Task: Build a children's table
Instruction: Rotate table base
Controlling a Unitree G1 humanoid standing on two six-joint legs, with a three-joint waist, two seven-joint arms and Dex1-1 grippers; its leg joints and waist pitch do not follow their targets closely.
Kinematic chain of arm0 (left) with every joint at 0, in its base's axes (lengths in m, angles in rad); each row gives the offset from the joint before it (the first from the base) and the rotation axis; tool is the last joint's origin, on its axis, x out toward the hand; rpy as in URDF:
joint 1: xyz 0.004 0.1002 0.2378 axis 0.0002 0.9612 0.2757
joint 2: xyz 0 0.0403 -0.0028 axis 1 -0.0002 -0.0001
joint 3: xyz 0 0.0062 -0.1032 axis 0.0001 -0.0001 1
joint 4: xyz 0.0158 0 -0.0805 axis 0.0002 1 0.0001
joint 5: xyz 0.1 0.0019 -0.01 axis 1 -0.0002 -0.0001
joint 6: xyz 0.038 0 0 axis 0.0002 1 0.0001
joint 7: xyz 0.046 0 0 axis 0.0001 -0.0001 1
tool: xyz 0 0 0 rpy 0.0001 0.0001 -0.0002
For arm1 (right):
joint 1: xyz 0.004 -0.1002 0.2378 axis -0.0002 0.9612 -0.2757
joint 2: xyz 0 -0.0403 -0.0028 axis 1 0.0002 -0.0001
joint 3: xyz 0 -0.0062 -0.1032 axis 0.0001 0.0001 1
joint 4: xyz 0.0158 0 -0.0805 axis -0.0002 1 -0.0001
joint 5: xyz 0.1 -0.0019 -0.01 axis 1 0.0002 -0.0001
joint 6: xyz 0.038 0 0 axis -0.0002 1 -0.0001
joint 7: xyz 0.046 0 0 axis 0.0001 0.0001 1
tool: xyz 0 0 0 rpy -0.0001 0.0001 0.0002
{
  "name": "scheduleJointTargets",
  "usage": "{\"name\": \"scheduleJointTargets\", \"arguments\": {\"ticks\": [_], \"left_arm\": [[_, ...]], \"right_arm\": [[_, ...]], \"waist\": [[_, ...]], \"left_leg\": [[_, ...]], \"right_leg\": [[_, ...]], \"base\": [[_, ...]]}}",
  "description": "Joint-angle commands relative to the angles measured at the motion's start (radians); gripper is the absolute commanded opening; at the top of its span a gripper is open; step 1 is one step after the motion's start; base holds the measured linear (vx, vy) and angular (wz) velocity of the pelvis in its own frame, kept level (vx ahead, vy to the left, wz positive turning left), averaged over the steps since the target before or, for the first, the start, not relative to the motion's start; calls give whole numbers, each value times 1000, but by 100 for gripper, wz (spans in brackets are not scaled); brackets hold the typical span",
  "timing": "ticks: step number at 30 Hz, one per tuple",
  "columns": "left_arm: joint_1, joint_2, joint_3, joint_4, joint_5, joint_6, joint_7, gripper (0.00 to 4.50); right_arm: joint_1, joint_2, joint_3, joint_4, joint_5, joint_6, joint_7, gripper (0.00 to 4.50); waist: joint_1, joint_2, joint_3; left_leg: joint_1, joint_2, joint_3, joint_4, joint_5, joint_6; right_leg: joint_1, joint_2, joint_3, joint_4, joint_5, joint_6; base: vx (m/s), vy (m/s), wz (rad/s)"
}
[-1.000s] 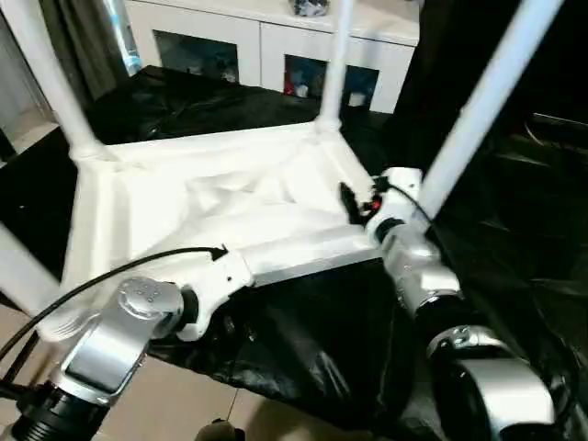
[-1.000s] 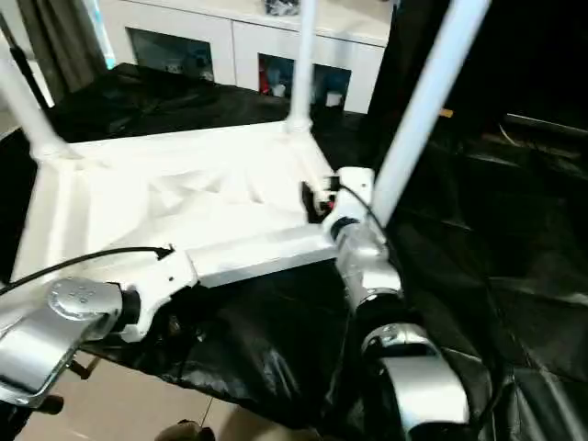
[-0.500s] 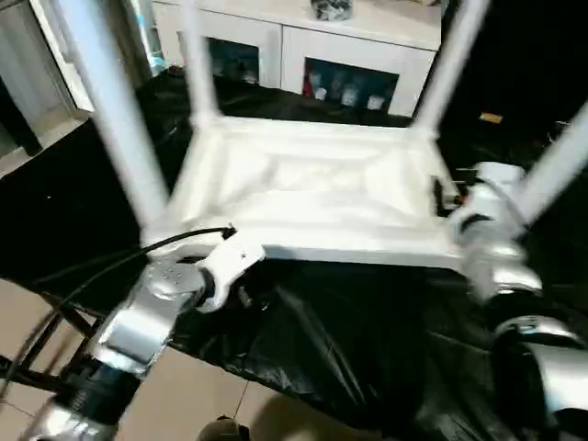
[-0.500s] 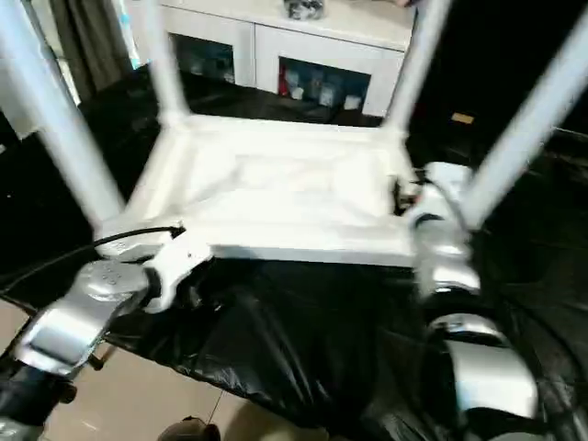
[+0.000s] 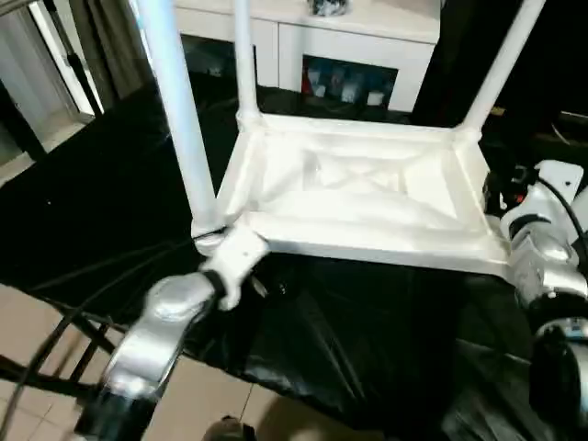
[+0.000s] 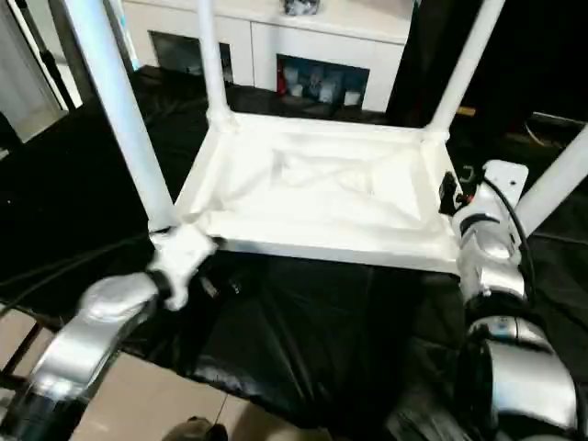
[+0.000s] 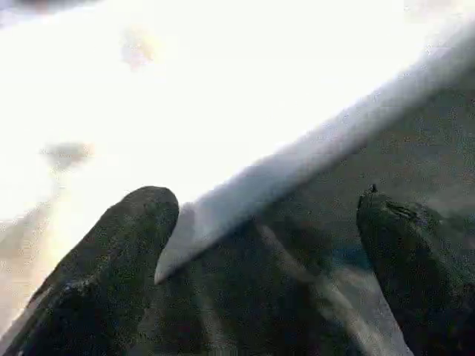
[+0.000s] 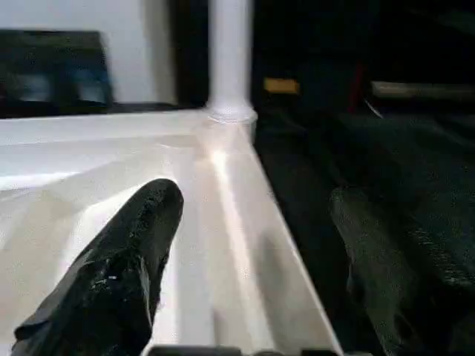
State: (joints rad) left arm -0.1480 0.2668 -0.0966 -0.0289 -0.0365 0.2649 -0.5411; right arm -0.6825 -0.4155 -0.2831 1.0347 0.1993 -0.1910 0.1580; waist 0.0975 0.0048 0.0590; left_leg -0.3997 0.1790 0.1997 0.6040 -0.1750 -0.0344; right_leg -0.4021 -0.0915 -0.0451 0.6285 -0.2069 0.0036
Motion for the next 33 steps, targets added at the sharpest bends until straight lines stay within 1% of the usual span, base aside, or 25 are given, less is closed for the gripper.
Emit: {"name": "scheduleJointTargets", "arguments": {"ticks": [1, 2, 4, 5, 7, 10, 12, 13, 14, 15, 16, 17, 19, 20, 21, 23, 24, 25, 26, 27, 28, 29, 30, 31, 33], "left_arm": [[24, -11, 56, -44, -31, -20, 37, 444], [67, -35, 109, -85, -43, -39, 91, 444], [116, -56, 153, -126, -41, -68, 152, 444], [123, -58, 159, -131, -40, -73, 161, 444], [167, -65, 176, -151, -30, -111, 197, 444], [215, -93, 204, -168, -13, -155, 260, 444], [233, -114, 216, -186, 13, -170, 307, 444], [238, -122, 219, -187, 25, -173, 325, 444], [226, -139, 233, -169, 32, -160, 363, 449], [226, -139, 233, -169, 32, -160, 363, 450], [210, -142, 240, -149, 26, -157, 371, 450], [181, -137, 245, -113, 14, -168, 373, 450], [167, -132, 245, -95, 8, -178, 373, 450], [123, -117, 249, -43, -15, -199, 352, 450], [118, -116, 249, -37, -18, -202, 348, 450], [76, -97, 244, 19, -34, -216, 302, 450], [76, -97, 244, 19, -34, -216, 302, 450], [16, -67, 231, 115, -37, -246, 238, 450], [-7, -58, 227, 151, -38, -254, 219, 450], [-20, -53, 226, 172, -39, -259, 208, 450], [-57, -44, 226, 224, -34, -273, 204, 450], [-94, -38, 231, 272, -35, -277, 201, 450], [-94, -38, 231, 272, -35, -277, 201, 450], [-150, -29, 240, 348, -40, -280, 202, 450], [-221, -13, 243, 443, -28, -290, 215, 450]], "right_arm": [[33, 17, 31, -64, -6, 11, 53, 365], [85, 46, 65, -156, 6, 35, 106, 365], [150, 77, 103, -275, 26, 73, 155, 365], [160, 82, 108, -292, 28, 79, 161, 365], [215, 101, 142, -379, 33, 104, 178, 365], [280, 128, 180, -467, 36, 142, 170, 365], [333, 140, 204, -555, 37, 182, 165, 365], [363, 146, 213, -606, 39, 210, 158, 365], [433, 159, 219, -730, 60, 297, 146, 381], [433, 159, 219, -730, 60, 297, 146, 391], [465, 162, 222, -783, 51, 336, 133, 398], [499, 163, 222, -835, 41, 380, 111, 401], [513, 164, 221, -856, 39, 400, 99, 411], [545, 170, 216, -910, 34, 444, 60, 424], [548, 170, 215, -917, 32, 450, 54, 441], [580, 178, 203, -979, 22, 510, -1, 448], [580, 178, 203, -979, 22, 510, -1, 448], [627, 179, 207, -1063, 25, 556, -12, 448], [644, 181, 209, -1094, 25, 575, -15, 448], [654, 182, 209, -1114, 24, 588, -18, 448], [671, 182, 209, -1150, 24, 628, -27, 448], [683, 184, 209, -1172, 23, 653, -35, 448], [683, 184, 209, -1172, 23, 653, -35, 448], [692, 184, 208, -1195, 20, 685, -53, 448], [701, 182, 203, -1220, 17, 729, -76, 448]], "waist": [[-5, -3, -76], [-10, 2, -72], [-12, 5, -69], [-15, 2, -71], [-15, 12, -67], [-17, 10, -63], [-15, 13, -62], [-16, 3, -60], [-12, -2, -60], [-12, -2, -60], [-14, -4, -59], [-10, 0, -61], [-13, 1, -61], [-14, -4, -59], [-13, 0, -63], [-16, -1, -60], [-18, 1, -63], [-20, 2, -62], [-17, 3, -65], [-18, 2, -66], [-18, 8, -68], [-17, 5, -69], [-17, 5, -69], [-18, 4, -67], [-17, 5, -71]], "left_leg": [[24, 42, -18, -62, -182, 66], [21, 45, -19, -65, -205, 65], [21, 48, -22, -70, -228, 60], [19, 51, -26, -73, -232, 58], [27, 51, -26, -78, -284, 40], [26, 51, -27, -83, -314, 19], [33, 51, -28, -85, -356, -2], [32, 53, -26, -87, -361, -2], [34, 54, -28, -89, -365, -8], [34, 54, -28, -89, -365, -8], [26, 50, -30, -93, -349, -12], [31, 50, -30, -92, -346, -17], [28, 48, -32, -94, -347, -22], [25, 45, -33, -96, -342, -28], [31, 46, -32, -95, -350, -33], [28, 44, -33, -97, -349, -39], [32, 45, -32, -97, -353, -45], [29, 42, -33, -97, -349, -45], [39, 41, -30, -94, -353, -46], [33, 41, -32, -96, -341, -46], [29, 43, -34, -97, -320, -48], [36, 42, -31, -93, -318, -48], [36, 42, -31, -93, -318, -48], [29, 38, -31, -94, -300, -47], [34, 40, -32, -93, -301, -51]], "right_leg": [[43, -38, 27, -69, -32, -231], [45, -39, 27, -73, -58, -224], [44, -40, 28, -79, -90, -210], [46, -40, 28, -78, -93, -199], [36, -38, 29, -88, -171, -190], [32, -37, 32, -95, -212, -160], [25, -36, 34, -103, -271, -136], [23, -34, 35, -106, -276, -127], [22, -35, 37, -106, -284, -107], [22, -35, 37, -106, -284, -107], [25, -35, 38, -105, -284, -92], [21, -35, 39, -105, -284, -85], [23, -36, 38, -105, -290, -80], [24, -38, 37, -110, -305, -64], [19, -37, 38, -109, -307, -64], [19, -37, 39, -111, -299, -59], [16, -36, 40, -108, -283, -60], [18, -35, 40, -110, -276, -56], [10, -35, 43, -110, -269, -51], [17, -36, 43, -107, -247, -53], [22, -37, 42, -101, -212, -61], [17, -35, 43, -101, -189, -66], [17, -35, 43, -101, -189, -66], [22, -36, 42, -100, -167, -77], [23, -40, 42, -96, -164, -90]], "base": [[0, 0, 0], [0, 0, 0], [0, 0, 0], [0, 0, 0], [0, 0, 0], [0, 0, 0], [0, 0, 0], [0, 0, 0], [0, 0, 0], [0, 0, 0], [0, 0, 0], [0, 0, 0], [0, 0, 0], [0, 0, 0], [0, 0, 0], [0, 0, 0], [0, 0, 0], [0, 0, 0], [0, 0, 0], [0, 0, 0], [0, 0, 0], [0, 0, 0], [0, 0, 0], [0, 0, 0], [0, 0, 0]]}}
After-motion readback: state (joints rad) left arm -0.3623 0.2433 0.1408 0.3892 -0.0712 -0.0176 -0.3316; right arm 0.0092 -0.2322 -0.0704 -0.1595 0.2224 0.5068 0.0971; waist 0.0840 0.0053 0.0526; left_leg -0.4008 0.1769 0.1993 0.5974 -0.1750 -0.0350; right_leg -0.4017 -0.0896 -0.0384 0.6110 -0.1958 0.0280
